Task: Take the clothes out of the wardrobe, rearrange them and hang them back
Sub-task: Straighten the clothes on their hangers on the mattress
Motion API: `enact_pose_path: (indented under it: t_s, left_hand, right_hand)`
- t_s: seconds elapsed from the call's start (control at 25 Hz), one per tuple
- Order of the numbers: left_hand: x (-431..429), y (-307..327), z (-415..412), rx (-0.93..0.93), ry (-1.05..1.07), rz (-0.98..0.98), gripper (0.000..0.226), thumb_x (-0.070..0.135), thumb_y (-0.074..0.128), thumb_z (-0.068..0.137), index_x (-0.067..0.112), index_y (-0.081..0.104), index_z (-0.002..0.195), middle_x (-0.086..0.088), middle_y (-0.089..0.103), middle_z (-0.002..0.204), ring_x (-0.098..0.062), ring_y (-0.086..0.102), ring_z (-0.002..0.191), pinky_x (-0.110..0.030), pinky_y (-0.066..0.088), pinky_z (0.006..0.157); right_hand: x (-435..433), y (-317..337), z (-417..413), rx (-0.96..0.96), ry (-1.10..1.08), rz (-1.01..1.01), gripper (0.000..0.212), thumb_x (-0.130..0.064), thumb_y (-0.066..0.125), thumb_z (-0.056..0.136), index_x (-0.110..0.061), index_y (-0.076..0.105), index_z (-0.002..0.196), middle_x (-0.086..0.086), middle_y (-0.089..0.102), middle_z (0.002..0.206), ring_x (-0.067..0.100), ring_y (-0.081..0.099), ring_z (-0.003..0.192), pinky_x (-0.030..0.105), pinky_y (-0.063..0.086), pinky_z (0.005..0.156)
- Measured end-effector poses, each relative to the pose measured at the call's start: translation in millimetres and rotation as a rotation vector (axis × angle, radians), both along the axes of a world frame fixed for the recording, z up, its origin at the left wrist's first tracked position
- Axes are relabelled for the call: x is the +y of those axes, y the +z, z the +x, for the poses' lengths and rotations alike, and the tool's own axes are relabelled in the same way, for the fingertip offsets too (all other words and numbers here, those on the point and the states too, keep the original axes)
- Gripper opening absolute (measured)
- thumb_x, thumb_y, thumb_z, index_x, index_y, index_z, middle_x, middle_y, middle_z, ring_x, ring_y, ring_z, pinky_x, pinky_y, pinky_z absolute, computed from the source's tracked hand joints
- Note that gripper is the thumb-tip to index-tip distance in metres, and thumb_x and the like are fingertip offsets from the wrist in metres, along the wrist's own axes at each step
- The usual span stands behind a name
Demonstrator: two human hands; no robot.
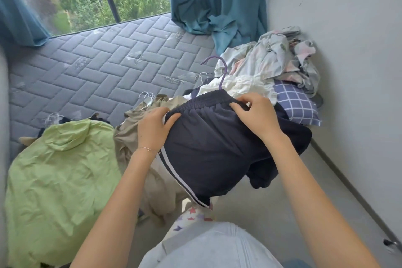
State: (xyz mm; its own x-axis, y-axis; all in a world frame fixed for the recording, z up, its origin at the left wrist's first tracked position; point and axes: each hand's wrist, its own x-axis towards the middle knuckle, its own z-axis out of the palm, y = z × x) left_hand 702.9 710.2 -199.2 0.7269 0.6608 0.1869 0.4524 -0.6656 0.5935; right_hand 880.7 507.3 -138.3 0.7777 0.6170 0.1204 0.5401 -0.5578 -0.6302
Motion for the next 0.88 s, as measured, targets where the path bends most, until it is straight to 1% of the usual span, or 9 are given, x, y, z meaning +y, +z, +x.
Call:
enact_pose_path:
  t_s: [0.16,0.24,0.28,0.36,0.44,0.56,0.68,0.8,0.88]
  left_hand:
    - [3,-18,85,-0.015,-0.028,-0.084,0.033,0.043,0.058,0.092,0.019,0.047,0.073,0.006,0.051,0.071,-0.018,0.047,0.071,-0.035,0.035,0.06]
    - [6,-26,126,-0.009,-0.04,-0.115,0.032,0.043,0.058,0.092,0.016,0.053,0.077,0.003,0.056,0.074,-0.02,0.052,0.074,-0.038,0.04,0.062]
    - [6,-30,145,-0.005,-0.046,-0.127,0.031,0.043,0.058,0.092,0.014,0.057,0.081,0.001,0.06,0.077,-0.02,0.054,0.077,-0.038,0.041,0.064]
    - [5,-33,182,0.007,-0.061,-0.153,0.031,0.043,0.058,0.092,0.014,0.057,0.081,0.002,0.06,0.078,-0.02,0.053,0.077,-0.036,0.038,0.064]
    - [7,-32,213,0.01,-0.051,-0.177,0.029,0.044,0.058,0.092,0.019,0.052,0.078,0.007,0.054,0.074,-0.016,0.047,0.073,-0.033,0.03,0.062]
    - [13,-33,253,0.023,-0.008,-0.196,0.029,0.046,0.056,0.092,0.024,0.049,0.076,0.011,0.049,0.071,-0.012,0.043,0.071,-0.03,0.024,0.06]
    - [25,-41,289,0.032,0.058,-0.221,0.029,0.046,0.056,0.092,0.027,0.045,0.073,0.012,0.048,0.072,-0.011,0.042,0.072,-0.03,0.021,0.059]
    - [37,-63,322,0.063,0.127,-0.217,0.03,0.042,0.057,0.093,0.015,0.056,0.08,0.002,0.057,0.078,-0.02,0.051,0.078,-0.03,0.024,0.062]
    - [44,-79,341,0.076,0.157,-0.203,0.03,0.038,0.058,0.094,0.01,0.058,0.081,-0.006,0.061,0.081,-0.026,0.054,0.081,-0.03,0.025,0.063]
  right_hand:
    - [2,-7,79,-0.041,0.009,-0.053,0.011,-0.024,0.064,0.088,-0.015,0.07,0.086,-0.006,0.064,0.085,0.01,0.054,0.08,0.018,0.037,0.066]
    - [3,-9,115,-0.037,-0.018,-0.062,0.01,-0.023,0.065,0.088,-0.016,0.071,0.086,-0.007,0.063,0.084,0.009,0.053,0.079,0.014,0.037,0.065]
    - [3,-9,133,-0.033,-0.024,-0.071,0.009,-0.023,0.065,0.088,-0.016,0.072,0.087,-0.008,0.064,0.084,0.009,0.053,0.08,0.016,0.037,0.067]
    - [4,-8,169,-0.03,-0.023,-0.086,0.01,-0.023,0.066,0.088,-0.016,0.073,0.09,-0.008,0.063,0.085,0.01,0.053,0.081,0.022,0.04,0.072]
    - [7,-7,202,-0.032,-0.019,-0.092,0.01,-0.023,0.067,0.088,-0.016,0.074,0.091,-0.008,0.064,0.086,0.011,0.054,0.081,0.026,0.044,0.074]
    - [19,-8,252,-0.05,0.014,-0.072,0.011,-0.025,0.068,0.087,-0.017,0.075,0.091,-0.008,0.066,0.087,0.01,0.055,0.081,0.024,0.044,0.074]
    - [41,-20,301,-0.034,0.06,-0.082,0.013,-0.026,0.068,0.088,-0.017,0.075,0.094,-0.01,0.062,0.085,0.009,0.054,0.08,0.024,0.044,0.074]
    - [67,-47,345,0.046,0.133,-0.075,0.015,-0.023,0.069,0.088,-0.013,0.075,0.097,-0.003,0.067,0.091,0.012,0.056,0.082,0.027,0.047,0.076]
    - [82,-67,371,0.111,0.17,-0.084,0.016,-0.021,0.069,0.088,-0.011,0.074,0.098,0.001,0.07,0.096,0.014,0.058,0.085,0.027,0.047,0.078]
